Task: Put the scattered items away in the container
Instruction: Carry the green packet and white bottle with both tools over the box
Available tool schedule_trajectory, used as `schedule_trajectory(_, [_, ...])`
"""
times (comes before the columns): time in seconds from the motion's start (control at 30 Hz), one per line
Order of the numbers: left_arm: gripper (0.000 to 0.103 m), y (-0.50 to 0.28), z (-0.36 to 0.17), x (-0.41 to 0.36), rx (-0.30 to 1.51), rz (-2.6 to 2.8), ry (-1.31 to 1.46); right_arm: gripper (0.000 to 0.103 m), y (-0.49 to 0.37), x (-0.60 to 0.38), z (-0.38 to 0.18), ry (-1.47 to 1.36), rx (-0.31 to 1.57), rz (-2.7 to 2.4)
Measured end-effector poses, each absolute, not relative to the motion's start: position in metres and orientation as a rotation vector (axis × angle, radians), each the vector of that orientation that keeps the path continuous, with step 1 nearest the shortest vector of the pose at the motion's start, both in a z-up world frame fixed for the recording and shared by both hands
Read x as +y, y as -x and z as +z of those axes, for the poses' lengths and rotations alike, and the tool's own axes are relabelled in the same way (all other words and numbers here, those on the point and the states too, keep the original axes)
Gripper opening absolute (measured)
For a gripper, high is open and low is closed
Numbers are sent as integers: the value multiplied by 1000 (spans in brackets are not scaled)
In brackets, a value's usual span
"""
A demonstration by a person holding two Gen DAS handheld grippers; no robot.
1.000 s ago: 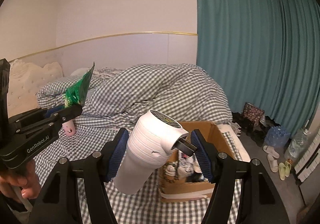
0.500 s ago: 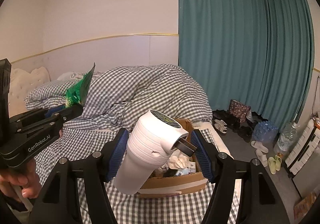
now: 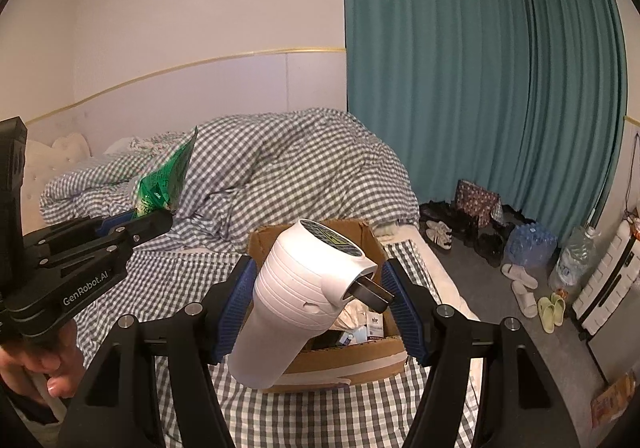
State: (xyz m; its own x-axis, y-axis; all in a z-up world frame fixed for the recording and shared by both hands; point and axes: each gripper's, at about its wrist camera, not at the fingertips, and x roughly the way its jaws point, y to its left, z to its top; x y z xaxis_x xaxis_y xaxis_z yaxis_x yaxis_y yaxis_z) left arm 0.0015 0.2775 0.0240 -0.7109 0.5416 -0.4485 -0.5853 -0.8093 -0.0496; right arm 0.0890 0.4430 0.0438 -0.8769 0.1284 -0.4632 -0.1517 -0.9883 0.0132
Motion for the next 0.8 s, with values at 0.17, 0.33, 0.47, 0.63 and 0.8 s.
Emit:
schedule_trajectory(0.17, [15,11,11,292,148,2426,637,64,-76,454,34,741,92,2897])
schedule_trajectory(0.33, [15,22,-6,308,173,2404,683,64,-60,467,22,770,112,2887])
schedule_trajectory(0.47, [15,36,-21,320,190,2388,726,64,-47,474,10,798,122,2880])
schedule_trajectory(0.63, [15,57,-45,335,214,2366,780,64,-26,489,-9,843,143,2868])
schedule_trajectory(0.8, [15,75,-69,350,229,2343,827,64,-5,502,-32,892,164,2855])
